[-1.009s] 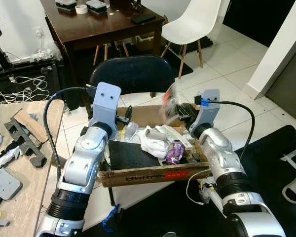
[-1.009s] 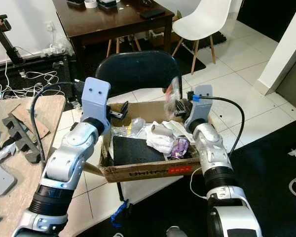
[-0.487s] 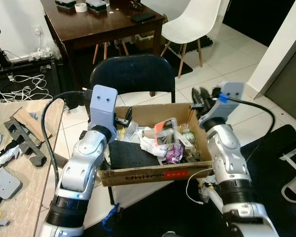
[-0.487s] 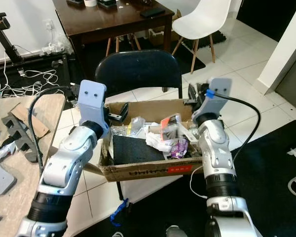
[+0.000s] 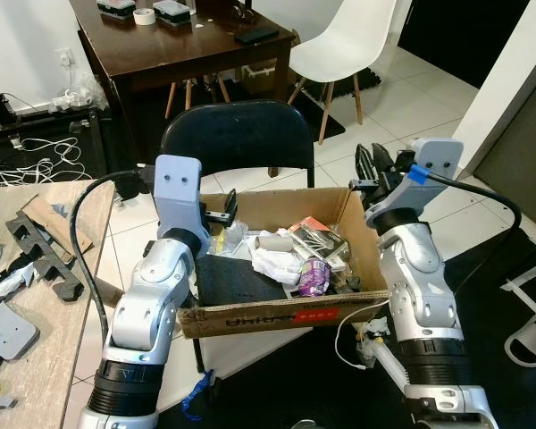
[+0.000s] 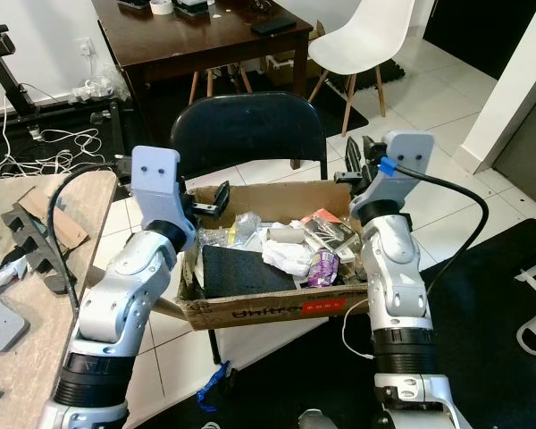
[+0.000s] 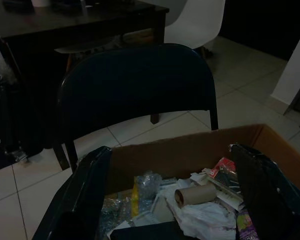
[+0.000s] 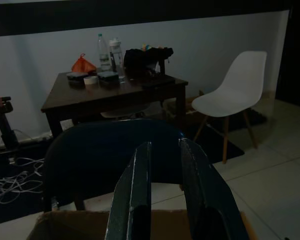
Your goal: Picking trash to rubbish bin
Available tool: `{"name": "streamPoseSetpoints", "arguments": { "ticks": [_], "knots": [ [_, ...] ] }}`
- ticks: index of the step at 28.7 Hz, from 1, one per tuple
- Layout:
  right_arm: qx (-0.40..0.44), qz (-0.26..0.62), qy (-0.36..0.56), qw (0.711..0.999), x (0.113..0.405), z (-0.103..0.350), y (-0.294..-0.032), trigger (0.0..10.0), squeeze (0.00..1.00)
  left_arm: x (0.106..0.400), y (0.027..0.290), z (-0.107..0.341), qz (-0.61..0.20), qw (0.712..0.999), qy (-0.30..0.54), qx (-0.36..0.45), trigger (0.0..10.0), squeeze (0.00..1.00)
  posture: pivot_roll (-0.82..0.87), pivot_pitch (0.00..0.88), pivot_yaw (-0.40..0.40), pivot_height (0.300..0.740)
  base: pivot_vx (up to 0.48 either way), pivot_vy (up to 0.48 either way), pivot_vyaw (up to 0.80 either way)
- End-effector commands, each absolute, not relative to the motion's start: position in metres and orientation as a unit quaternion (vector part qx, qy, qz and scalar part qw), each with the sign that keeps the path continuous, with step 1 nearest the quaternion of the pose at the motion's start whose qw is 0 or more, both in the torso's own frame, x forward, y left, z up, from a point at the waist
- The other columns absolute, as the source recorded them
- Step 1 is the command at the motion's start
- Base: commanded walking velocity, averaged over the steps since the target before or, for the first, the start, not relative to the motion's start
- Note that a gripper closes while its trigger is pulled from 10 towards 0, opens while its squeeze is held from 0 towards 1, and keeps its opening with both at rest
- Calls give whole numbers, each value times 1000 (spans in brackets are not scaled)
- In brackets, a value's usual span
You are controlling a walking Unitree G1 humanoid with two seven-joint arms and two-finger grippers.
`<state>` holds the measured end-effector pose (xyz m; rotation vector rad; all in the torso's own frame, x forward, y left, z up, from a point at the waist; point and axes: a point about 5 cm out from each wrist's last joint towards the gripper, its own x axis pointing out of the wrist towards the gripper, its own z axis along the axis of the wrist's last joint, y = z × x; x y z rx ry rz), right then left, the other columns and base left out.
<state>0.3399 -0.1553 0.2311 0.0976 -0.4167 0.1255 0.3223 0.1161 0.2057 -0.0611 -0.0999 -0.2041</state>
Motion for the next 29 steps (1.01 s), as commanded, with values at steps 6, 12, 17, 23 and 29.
{"name": "streamPoseSetpoints", "arguments": {
  "ticks": [6,12,17,23,29],
  "knots": [
    [48,66,-204,976,334,230,-152,10000,0,321,116,202,-96,994,-50,-37,10000,0,19,125,-4,740,0,0,0],
    [50,65,-201,976,332,231,-155,10000,0,322,112,201,-101,993,-48,-38,10000,0,5,117,1,740,0,0,0],
    [45,70,-195,977,332,229,-154,10000,0,322,111,201,-103,993,-48,-38,10000,0,7,111,-1,740,0,0,0],
    [6,92,-185,978,333,228,-142,10000,0,321,111,201,-102,993,-49,-37,10000,0,8,102,-4,740,0,0,667],
    [4,97,-185,978,333,228,-139,10000,0,321,112,201,-101,993,-51,-37,10000,0,8,94,-8,740,0,0,800]
  ]
}}
